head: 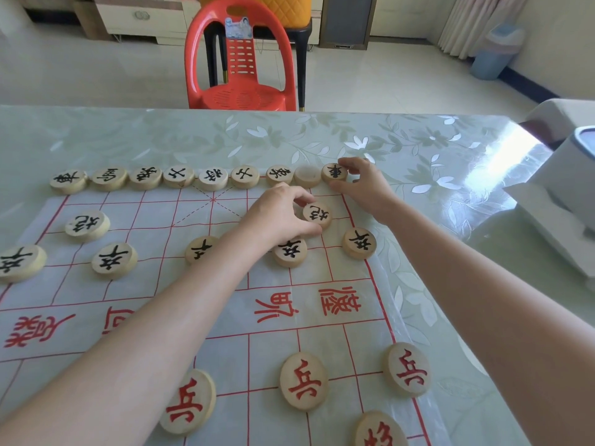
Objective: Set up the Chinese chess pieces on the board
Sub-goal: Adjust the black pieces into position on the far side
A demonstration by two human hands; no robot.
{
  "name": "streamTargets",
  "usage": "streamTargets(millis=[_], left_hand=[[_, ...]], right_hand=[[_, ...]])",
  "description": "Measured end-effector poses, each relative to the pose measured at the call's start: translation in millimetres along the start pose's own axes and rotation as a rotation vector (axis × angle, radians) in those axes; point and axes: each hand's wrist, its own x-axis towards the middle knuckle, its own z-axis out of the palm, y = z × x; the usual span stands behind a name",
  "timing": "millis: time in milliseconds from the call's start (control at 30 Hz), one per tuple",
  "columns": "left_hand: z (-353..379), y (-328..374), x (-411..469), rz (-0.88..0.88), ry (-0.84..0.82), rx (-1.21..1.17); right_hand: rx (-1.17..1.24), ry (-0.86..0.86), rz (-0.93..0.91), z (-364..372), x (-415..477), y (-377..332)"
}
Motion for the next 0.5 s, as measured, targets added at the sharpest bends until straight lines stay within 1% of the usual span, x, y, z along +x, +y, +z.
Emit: streamTargets(millis=[233,500], left_hand=[[7.6,2.1,-2.7,-0.022,0.097,0.019],[8.2,2.8,-4.1,-0.008,0.106,-0.007]], right_hand=[[-0.013,0.02,-0.019,4.0,-1.0,0.8],[-0.004,0.015,-0.01,4.1,-2.6,-0.2]])
